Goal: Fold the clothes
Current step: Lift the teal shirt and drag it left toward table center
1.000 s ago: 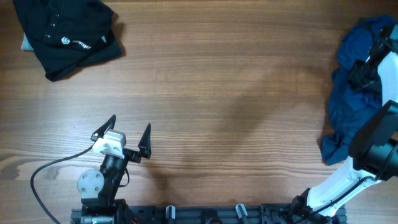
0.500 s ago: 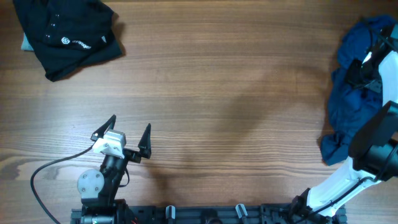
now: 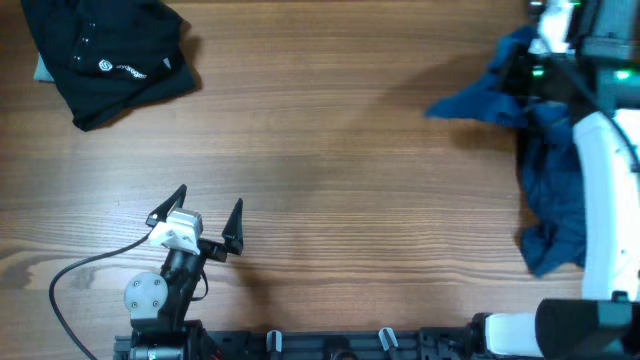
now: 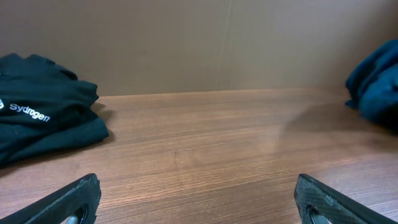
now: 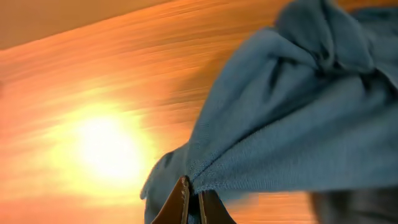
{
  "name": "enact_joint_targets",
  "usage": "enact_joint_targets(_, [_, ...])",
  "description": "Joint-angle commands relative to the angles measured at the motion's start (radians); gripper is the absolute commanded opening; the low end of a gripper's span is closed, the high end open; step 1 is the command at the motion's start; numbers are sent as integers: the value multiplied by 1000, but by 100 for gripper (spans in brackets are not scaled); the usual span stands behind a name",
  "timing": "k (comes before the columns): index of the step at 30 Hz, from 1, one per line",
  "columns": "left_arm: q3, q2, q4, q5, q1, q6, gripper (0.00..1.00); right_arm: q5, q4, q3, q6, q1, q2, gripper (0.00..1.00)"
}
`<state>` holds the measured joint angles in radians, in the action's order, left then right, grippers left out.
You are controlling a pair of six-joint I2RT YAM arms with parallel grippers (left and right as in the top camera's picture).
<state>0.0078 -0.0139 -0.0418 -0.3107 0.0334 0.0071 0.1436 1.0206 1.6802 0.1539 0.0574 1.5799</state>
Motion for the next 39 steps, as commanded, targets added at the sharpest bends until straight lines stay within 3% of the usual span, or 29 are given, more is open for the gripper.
enact_joint_targets(1, [-2,7,-5,10,6,15,100,90,-2,20,102,-154,-16,4])
enact_joint_targets(13, [-2,7,-5,10,6,15,100,94,-116,19,274,-530,23,4])
enact_joint_targets(31, [-2,7,-5,10,6,15,100,175,-191,14,294,-723,238,5])
enact_joint_targets(33, [-2,7,-5,10,6,15,100,172,-192,14,295,-724,266,13])
enact_joint_targets(36, [-2,7,-5,10,6,15,100,172,-195,14,294,-724,288,40])
enact_joint_targets(39, [-2,7,-5,10,6,15,100,125,-194,14,290,-724,288,49])
